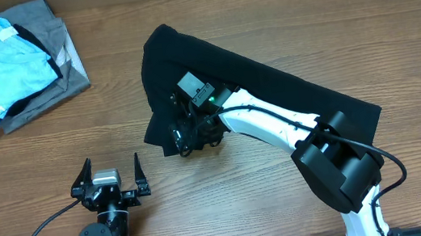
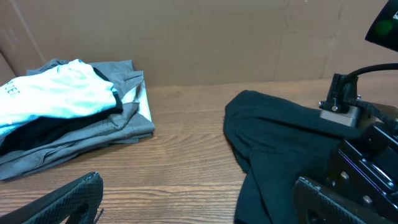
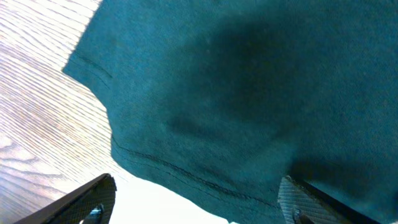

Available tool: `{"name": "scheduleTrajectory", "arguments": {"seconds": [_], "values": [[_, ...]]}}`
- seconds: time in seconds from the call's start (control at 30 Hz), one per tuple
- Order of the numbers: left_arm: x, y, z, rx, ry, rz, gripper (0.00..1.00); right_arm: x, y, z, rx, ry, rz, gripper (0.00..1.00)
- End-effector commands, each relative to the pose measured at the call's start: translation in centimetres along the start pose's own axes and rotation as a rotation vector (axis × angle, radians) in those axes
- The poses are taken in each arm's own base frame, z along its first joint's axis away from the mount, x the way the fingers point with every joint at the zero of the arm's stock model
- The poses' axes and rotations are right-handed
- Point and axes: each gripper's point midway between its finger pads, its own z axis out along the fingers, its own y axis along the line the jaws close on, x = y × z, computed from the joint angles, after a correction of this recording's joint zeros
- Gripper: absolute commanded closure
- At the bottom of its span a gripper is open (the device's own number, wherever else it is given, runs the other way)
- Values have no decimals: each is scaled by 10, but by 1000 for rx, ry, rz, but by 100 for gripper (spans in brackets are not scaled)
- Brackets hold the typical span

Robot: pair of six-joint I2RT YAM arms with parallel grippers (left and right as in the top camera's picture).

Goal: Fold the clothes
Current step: 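Lift and shake the black T-shirt with the right gripper, then release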

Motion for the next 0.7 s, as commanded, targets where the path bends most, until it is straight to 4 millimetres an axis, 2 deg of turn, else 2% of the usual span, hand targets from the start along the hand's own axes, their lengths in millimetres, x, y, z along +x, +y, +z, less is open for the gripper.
{"name": "scheduleTrajectory", "arguments": {"seconds": [0.0, 0.27, 0.5, 0.67], "values": [[0, 1, 0, -7, -4, 19, 0, 9, 9, 8, -9, 18, -20, 14], [0, 1, 0, -7, -4, 19, 0, 18, 44, 14, -36, -6, -105, 17], [0, 1, 0, -7, -4, 19, 0, 23, 53, 18, 22, -37, -153, 20], [0, 1, 0, -7, -4, 19, 0, 18, 52, 19, 44, -72, -162, 22]]}}
